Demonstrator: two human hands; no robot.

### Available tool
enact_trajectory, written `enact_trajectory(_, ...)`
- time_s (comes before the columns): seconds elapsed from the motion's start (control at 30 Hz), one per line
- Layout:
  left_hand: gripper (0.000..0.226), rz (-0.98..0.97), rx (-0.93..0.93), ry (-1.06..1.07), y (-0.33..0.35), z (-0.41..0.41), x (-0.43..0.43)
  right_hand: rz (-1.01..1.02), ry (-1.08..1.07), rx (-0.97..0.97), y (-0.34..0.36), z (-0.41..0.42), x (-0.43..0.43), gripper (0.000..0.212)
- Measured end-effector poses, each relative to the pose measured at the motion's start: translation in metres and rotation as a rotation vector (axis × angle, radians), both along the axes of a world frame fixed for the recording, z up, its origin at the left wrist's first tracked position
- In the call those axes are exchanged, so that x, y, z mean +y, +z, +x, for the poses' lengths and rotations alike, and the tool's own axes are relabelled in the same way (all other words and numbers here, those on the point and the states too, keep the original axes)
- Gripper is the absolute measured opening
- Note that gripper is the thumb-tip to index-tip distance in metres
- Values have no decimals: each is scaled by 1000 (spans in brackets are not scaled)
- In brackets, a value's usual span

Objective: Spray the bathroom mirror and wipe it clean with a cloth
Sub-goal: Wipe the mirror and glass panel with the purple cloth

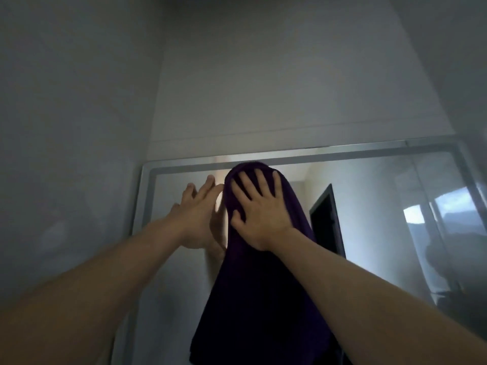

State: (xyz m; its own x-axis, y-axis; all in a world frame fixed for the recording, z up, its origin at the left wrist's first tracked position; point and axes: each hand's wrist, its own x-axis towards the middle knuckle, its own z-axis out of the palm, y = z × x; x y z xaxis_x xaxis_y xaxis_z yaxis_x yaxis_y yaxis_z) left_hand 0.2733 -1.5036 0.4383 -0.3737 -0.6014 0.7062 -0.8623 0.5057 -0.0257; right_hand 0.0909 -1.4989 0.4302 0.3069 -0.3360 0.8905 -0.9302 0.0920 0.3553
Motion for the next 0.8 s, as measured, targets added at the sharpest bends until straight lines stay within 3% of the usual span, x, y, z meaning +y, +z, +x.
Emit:
enact_trajectory(0.07,165,10,3,16,-1,22,3,40,14,67,-20,5,0,71)
enact_trajectory(0.23,165,-49,-58,311,-21,66,-4,218,47,399,-73,-11,9,70)
enact_trajectory(0.33,166,-101,-153,397,-38,85,-19,260,20,566,-64,-46,24,72)
enact_trajectory(0.53,166,-154,-150,285,-44,102,-37,23,-168,185,14,-87,27,80)
enact_trajectory(0.8,166,-183,-124,268,-45,98,-42,-51,-66,11,44,1,-15,80)
